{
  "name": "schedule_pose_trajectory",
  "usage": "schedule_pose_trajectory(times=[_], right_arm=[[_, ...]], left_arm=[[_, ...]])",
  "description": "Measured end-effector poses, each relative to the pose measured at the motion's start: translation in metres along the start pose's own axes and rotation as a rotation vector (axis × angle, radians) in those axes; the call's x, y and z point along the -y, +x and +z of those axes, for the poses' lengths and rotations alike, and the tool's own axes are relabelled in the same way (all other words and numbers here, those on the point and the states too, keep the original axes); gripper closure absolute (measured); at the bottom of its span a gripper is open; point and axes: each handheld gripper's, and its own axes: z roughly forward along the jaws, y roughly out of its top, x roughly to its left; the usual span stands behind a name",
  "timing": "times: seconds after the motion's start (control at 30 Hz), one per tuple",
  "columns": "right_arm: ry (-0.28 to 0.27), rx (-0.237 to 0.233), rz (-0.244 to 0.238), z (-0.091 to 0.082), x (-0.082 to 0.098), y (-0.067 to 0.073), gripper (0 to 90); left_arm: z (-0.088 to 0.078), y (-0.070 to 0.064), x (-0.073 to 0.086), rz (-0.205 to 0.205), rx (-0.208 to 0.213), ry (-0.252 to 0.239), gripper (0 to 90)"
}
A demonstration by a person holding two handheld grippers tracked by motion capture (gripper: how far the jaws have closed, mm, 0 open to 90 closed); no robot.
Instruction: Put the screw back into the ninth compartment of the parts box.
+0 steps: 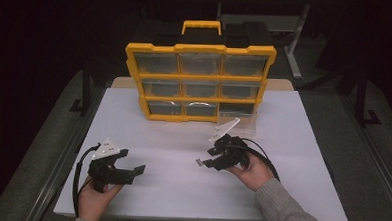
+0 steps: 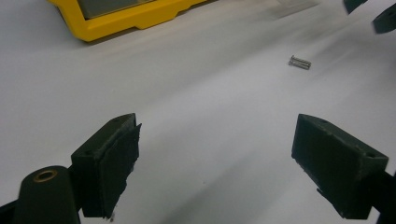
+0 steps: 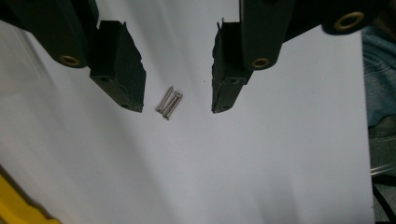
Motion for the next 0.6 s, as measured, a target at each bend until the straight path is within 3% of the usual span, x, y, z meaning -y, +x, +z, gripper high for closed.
schedule_pose_trajectory(times=[0.13, 0.2, 0.6], right_arm=[[0.020, -0.001, -0.016, 0.017, -0.003, -0.006, 59.2], [0.026, -0.008, -0.001, 0.023, -0.003, -0.009, 62.5], [0.053, -0.007, 0.030, 0.049, -0.004, -0.018, 74.2]], left_arm=[[0.000, -0.001, 0.000, -0.002, 0.000, 0.002, 14.6], [0.000, 0.000, 0.000, 0.015, 0.000, 0.015, 14.6], [0.000, 0.001, 0.000, 0.005, 0.003, 0.005, 14.6]])
